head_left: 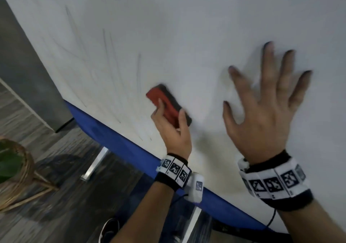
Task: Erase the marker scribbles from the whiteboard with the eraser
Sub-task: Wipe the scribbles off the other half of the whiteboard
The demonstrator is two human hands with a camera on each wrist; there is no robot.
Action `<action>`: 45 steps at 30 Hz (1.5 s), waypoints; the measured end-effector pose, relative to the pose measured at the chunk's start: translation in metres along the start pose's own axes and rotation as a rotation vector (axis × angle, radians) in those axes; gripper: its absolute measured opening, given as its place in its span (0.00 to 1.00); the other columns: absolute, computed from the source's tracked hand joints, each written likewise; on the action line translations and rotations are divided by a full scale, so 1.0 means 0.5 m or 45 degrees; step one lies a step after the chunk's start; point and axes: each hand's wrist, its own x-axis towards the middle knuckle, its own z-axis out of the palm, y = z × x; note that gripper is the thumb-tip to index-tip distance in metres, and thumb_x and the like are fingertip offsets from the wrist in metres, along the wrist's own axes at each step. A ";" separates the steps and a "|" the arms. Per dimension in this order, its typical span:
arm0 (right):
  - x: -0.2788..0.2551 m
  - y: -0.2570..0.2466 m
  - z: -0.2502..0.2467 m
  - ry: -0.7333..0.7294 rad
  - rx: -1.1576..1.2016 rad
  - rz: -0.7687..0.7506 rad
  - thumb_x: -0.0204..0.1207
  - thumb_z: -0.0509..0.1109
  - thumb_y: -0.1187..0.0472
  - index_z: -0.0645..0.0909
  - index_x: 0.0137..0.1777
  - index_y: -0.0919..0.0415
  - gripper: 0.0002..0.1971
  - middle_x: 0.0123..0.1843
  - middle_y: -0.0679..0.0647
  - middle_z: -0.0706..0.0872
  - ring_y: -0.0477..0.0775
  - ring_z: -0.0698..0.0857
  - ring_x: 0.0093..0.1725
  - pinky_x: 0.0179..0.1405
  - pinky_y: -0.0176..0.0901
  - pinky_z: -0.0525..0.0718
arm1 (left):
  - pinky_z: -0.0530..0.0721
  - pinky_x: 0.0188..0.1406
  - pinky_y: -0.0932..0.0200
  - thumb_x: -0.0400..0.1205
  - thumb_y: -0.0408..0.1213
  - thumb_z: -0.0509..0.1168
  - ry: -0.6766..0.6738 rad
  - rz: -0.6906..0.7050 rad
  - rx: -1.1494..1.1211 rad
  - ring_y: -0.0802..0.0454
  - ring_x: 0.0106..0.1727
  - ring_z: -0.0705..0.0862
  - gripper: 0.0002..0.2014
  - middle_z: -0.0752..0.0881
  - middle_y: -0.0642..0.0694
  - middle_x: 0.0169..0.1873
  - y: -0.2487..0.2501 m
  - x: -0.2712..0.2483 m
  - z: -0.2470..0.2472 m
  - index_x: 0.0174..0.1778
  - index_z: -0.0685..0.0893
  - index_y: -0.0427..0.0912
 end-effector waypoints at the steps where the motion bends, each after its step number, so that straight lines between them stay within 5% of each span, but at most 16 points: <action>1: -0.013 -0.006 0.017 -0.040 -0.037 -0.050 0.80 0.74 0.54 0.72 0.85 0.51 0.33 0.89 0.67 0.60 0.77 0.56 0.87 0.87 0.73 0.44 | 0.81 0.73 0.53 0.87 0.47 0.65 -0.075 0.117 0.078 0.47 0.74 0.76 0.31 0.69 0.47 0.73 0.000 0.010 -0.005 0.85 0.63 0.48; 3: -0.027 -0.003 0.037 -0.057 -0.081 -0.111 0.83 0.72 0.48 0.67 0.88 0.50 0.34 0.90 0.62 0.56 0.73 0.52 0.87 0.88 0.68 0.40 | 0.76 0.77 0.62 0.87 0.44 0.65 -0.115 0.175 0.187 0.48 0.76 0.73 0.31 0.67 0.46 0.74 -0.040 0.016 -0.012 0.85 0.63 0.42; 7: -0.031 0.002 0.052 -0.042 -0.097 -0.105 0.84 0.69 0.43 0.64 0.89 0.49 0.36 0.90 0.65 0.60 0.76 0.54 0.86 0.87 0.70 0.41 | 0.77 0.70 0.73 0.89 0.46 0.59 0.121 -0.282 0.006 0.54 0.72 0.78 0.30 0.72 0.44 0.75 -0.187 -0.067 -0.014 0.85 0.60 0.39; 9: -0.032 -0.003 0.053 -0.034 -0.106 -0.102 0.84 0.69 0.42 0.64 0.89 0.51 0.36 0.88 0.69 0.62 0.80 0.58 0.84 0.85 0.78 0.50 | 0.82 0.67 0.69 0.89 0.57 0.55 0.393 -0.592 -0.033 0.45 0.70 0.80 0.33 0.75 0.38 0.75 -0.236 -0.115 -0.002 0.84 0.63 0.37; 12: -0.034 -0.004 0.051 -0.042 -0.118 -0.123 0.86 0.68 0.43 0.65 0.89 0.53 0.35 0.86 0.73 0.64 0.87 0.64 0.82 0.79 0.86 0.60 | 0.80 0.67 0.49 0.92 0.43 0.57 0.667 -0.992 0.041 0.32 0.71 0.79 0.26 0.75 0.28 0.74 -0.282 -0.139 0.024 0.84 0.66 0.31; 16: -0.040 -0.008 0.042 -0.055 -0.132 -0.088 0.86 0.67 0.44 0.65 0.89 0.52 0.34 0.87 0.72 0.63 0.85 0.63 0.83 0.81 0.83 0.58 | 0.78 0.63 0.49 0.93 0.40 0.56 0.685 -1.261 0.005 0.30 0.70 0.80 0.24 0.75 0.26 0.74 -0.239 -0.098 0.017 0.84 0.65 0.34; 18: -0.043 -0.014 0.044 -0.028 -0.120 -0.056 0.85 0.68 0.45 0.65 0.89 0.52 0.34 0.88 0.71 0.63 0.83 0.63 0.84 0.84 0.78 0.55 | 0.79 0.63 0.54 0.93 0.40 0.56 0.565 -1.146 -0.030 0.33 0.71 0.80 0.25 0.75 0.29 0.75 -0.164 -0.092 0.026 0.85 0.63 0.36; 23: -0.048 -0.019 0.050 0.007 -0.074 -0.031 0.86 0.68 0.45 0.67 0.88 0.51 0.32 0.87 0.69 0.65 0.79 0.62 0.85 0.86 0.74 0.53 | 0.71 0.81 0.58 0.89 0.50 0.61 -0.093 0.161 0.122 0.43 0.75 0.73 0.27 0.71 0.36 0.73 -0.052 -0.102 0.040 0.83 0.64 0.47; 25: -0.051 -0.015 0.050 0.001 -0.071 -0.044 0.86 0.67 0.45 0.67 0.88 0.51 0.32 0.88 0.69 0.64 0.78 0.62 0.86 0.87 0.71 0.52 | 0.68 0.82 0.60 0.89 0.52 0.60 -0.123 0.249 0.238 0.39 0.76 0.72 0.28 0.69 0.31 0.74 -0.090 -0.077 0.025 0.82 0.64 0.45; 29: -0.060 -0.013 0.053 -0.016 -0.097 -0.034 0.86 0.68 0.47 0.66 0.88 0.51 0.32 0.88 0.68 0.64 0.77 0.61 0.86 0.88 0.65 0.45 | 0.78 0.79 0.45 0.88 0.49 0.59 0.065 -0.358 0.117 0.39 0.76 0.77 0.34 0.71 0.35 0.77 -0.242 -0.084 -0.036 0.87 0.58 0.37; 31: -0.062 -0.016 0.055 -0.020 -0.104 -0.033 0.86 0.68 0.47 0.67 0.88 0.51 0.32 0.88 0.69 0.64 0.77 0.61 0.86 0.88 0.66 0.45 | 0.81 0.73 0.50 0.91 0.42 0.59 0.228 -0.675 0.077 0.35 0.74 0.79 0.31 0.73 0.31 0.77 -0.299 -0.091 -0.060 0.87 0.58 0.33; 34: -0.065 -0.022 0.053 -0.034 -0.119 -0.038 0.85 0.69 0.48 0.68 0.87 0.52 0.32 0.87 0.69 0.65 0.77 0.61 0.86 0.88 0.67 0.47 | 0.74 0.70 0.50 0.93 0.35 0.57 0.513 -1.167 0.058 0.30 0.77 0.76 0.25 0.73 0.26 0.77 -0.331 -0.048 -0.074 0.84 0.61 0.28; 36: -0.066 -0.034 0.049 0.002 -0.037 -0.009 0.82 0.73 0.52 0.75 0.83 0.52 0.29 0.86 0.71 0.67 0.78 0.62 0.85 0.88 0.70 0.50 | 0.73 0.70 0.47 0.93 0.36 0.56 0.582 -1.264 0.101 0.29 0.75 0.76 0.24 0.74 0.26 0.77 -0.293 -0.007 -0.068 0.84 0.63 0.31; 38: -0.047 -0.055 0.037 0.125 0.090 -0.059 0.77 0.76 0.59 0.85 0.74 0.52 0.24 0.82 0.70 0.73 0.76 0.65 0.83 0.86 0.71 0.54 | 0.77 0.70 0.43 0.92 0.37 0.58 0.500 -1.006 0.205 0.27 0.71 0.79 0.25 0.76 0.25 0.74 -0.218 0.017 -0.050 0.84 0.64 0.32; 41: 0.027 -0.089 0.014 0.328 0.107 -0.269 0.74 0.77 0.65 0.88 0.70 0.52 0.23 0.78 0.67 0.79 0.75 0.70 0.79 0.81 0.75 0.64 | 0.76 0.77 0.41 0.90 0.38 0.61 0.274 -0.275 0.227 0.44 0.73 0.75 0.28 0.74 0.31 0.73 -0.084 0.001 -0.023 0.84 0.63 0.31; 45: 0.108 -0.106 0.020 0.219 0.049 -0.155 0.87 0.65 0.47 0.79 0.80 0.53 0.24 0.80 0.72 0.75 0.79 0.71 0.81 0.82 0.75 0.63 | 0.72 0.74 0.54 0.86 0.42 0.63 -0.127 0.533 0.329 0.44 0.69 0.73 0.29 0.73 0.31 0.70 0.066 0.039 0.022 0.82 0.63 0.45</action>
